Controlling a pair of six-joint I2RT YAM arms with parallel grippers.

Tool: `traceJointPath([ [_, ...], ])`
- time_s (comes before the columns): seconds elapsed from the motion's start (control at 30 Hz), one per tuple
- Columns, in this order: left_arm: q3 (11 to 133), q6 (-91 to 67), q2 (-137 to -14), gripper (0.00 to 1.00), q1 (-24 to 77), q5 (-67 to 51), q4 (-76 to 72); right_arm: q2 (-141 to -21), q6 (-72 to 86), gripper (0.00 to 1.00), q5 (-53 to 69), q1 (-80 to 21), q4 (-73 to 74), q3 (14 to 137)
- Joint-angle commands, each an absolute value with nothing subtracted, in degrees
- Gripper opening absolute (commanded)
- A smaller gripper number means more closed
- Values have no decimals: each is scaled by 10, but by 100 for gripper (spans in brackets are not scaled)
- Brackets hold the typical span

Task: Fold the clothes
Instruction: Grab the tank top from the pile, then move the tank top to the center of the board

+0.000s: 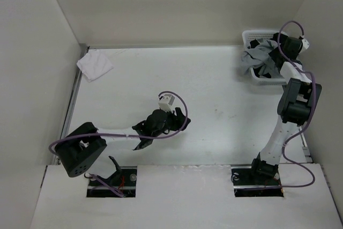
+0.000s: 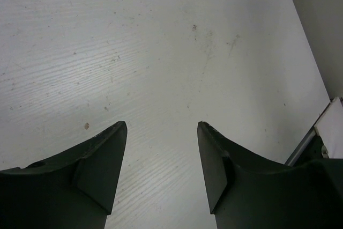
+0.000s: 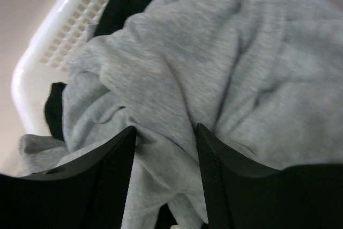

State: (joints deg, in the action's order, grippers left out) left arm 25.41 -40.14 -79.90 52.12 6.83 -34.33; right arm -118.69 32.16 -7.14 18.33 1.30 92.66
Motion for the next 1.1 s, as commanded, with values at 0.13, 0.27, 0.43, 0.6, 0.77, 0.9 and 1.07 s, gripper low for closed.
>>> traceJointPath([
  [0.13, 263, -403, -820, 54, 522, 59, -394, -1163, 318, 6, -40, 183, -42, 937],
  [0.27, 265, -403, -821, 54, 523, 57, -394, -1076, 319, 1, -58, 182, -105, 864],
  [0.43, 265, -405, -812, 54, 526, 56, -393, -912, 315, 5, -74, 146, -148, 792],
  [0.6, 263, -411, -794, 54, 528, 55, -389, -780, 292, 5, -96, 71, -141, 780],
  [0.77, 246, -421, -744, 54, 517, 62, -380, -648, 255, 5, -125, -29, -125, 768],
  [0.9, 229, -430, -660, 53, 490, 80, -340, -566, 237, 6, -107, -151, -84, 801],
  [1.07, 211, -457, -512, 53, 410, 126, -237, -550, 221, 8, -90, -296, -56, 803],
])
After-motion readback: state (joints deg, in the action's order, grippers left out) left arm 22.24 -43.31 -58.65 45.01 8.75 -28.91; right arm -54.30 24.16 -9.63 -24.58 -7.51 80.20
